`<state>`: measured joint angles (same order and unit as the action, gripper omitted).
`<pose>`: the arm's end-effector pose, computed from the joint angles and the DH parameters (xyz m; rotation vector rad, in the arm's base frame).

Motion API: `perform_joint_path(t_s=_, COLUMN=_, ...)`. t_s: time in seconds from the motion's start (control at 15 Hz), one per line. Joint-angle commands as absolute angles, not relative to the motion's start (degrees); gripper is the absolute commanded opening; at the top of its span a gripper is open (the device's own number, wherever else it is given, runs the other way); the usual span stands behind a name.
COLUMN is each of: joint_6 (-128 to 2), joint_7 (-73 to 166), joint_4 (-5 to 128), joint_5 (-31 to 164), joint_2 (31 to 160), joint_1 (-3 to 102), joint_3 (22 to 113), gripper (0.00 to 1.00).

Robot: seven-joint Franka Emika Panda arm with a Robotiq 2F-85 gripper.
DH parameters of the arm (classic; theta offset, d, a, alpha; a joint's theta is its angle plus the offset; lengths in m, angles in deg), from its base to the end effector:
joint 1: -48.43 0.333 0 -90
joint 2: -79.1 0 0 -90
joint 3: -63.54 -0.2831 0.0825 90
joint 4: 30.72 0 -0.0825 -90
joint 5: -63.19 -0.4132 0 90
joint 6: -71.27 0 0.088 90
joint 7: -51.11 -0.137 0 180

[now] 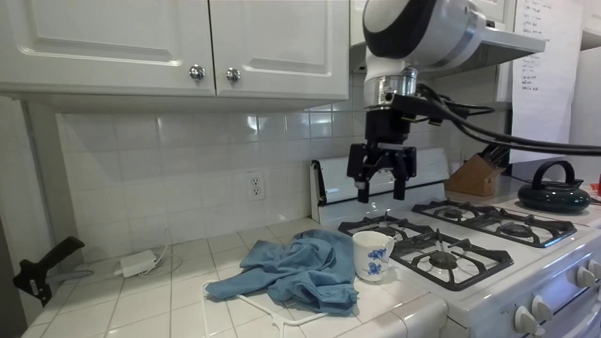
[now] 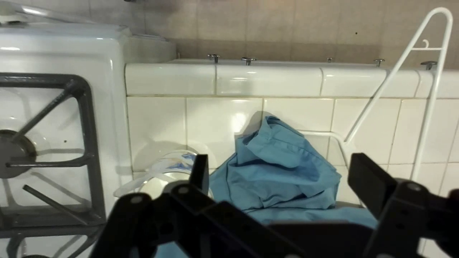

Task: Hang the hanger on the handle of the right upper cabinet door.

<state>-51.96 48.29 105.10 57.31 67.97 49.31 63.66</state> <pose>0.4975 0.0134 0.3205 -3.0533 0.1425 0.0430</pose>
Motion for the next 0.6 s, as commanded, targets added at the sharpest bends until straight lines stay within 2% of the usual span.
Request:
perform_joint_path(t_s=0.0, joint_6=-52.3, joint_7=47.6, joint_4=98.3, joint_5=58.7, joint_2=76.5, joint_1=51.1, joint_3=61.0, gripper=1.0)
perform_joint_path(t_s=0.53, joint_6=-60.2, joint_7=39.5, joint_4=90.6, joint_5=66.4, joint_2=88.7, joint_1=54.8, joint_3=57.8, gripper=1.0)
